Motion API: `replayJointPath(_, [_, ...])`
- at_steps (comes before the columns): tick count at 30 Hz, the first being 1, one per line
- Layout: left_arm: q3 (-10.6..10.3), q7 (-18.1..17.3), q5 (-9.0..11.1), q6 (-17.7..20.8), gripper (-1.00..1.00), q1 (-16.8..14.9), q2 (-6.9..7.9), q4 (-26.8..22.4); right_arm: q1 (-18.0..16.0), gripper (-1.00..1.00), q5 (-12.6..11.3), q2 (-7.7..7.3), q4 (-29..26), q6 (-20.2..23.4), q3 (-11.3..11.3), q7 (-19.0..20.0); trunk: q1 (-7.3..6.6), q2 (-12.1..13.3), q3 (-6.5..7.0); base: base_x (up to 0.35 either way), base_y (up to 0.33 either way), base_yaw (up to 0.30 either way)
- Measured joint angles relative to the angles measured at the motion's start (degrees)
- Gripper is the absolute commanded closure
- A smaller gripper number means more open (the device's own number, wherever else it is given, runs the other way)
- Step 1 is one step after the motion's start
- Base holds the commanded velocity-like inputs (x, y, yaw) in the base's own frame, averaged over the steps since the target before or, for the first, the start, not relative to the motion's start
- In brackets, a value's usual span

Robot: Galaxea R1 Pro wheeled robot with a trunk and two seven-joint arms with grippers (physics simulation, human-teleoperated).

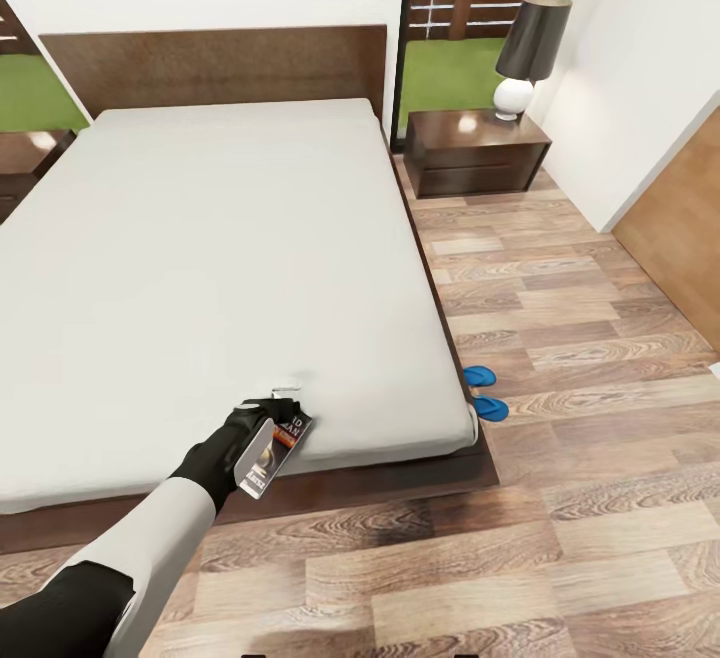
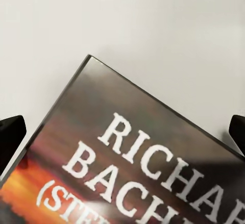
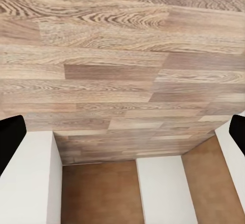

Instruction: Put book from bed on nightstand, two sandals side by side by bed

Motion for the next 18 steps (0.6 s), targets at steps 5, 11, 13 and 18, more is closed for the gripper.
replayJointPath(5, [-0.01,0.03,0.03,-0.21,-1.0,0.0,-0.03,-0.02,0.0,-1.0,0.06,0.0,0.0,0.0,0.0,0.0,0.0,0.0,0.0,-0.01,0.002,0.0])
replayJointPath(11, [-0.09,0.05,0.05,-0.38,-1.0,-0.1,-0.07,-0.33,0.0,-1.0,0.09,0.0,0.0,0.0,0.0,0.0,0.0,0.0,0.0,-0.003,0.001,0.0])
replayJointPath(13, [-0.14,0.08,0.07,-0.4,-1.0,-0.36,-0.06,-0.54,0.0,-1.0,0.09,-0.02,0.02,0.0,0.0,0.0,0.0,0.0,0.0,-0.001,0.0,0.0])
replayJointPath(18, [-0.1,0.16,0.07,-0.43,-1.0,-2.76,0.09,-0.52,0.0,-1.0,0.1,-0.06,0.11,0.0,0.0,0.0,0.0,0.0,0.0,0.0,0.0,0.0])
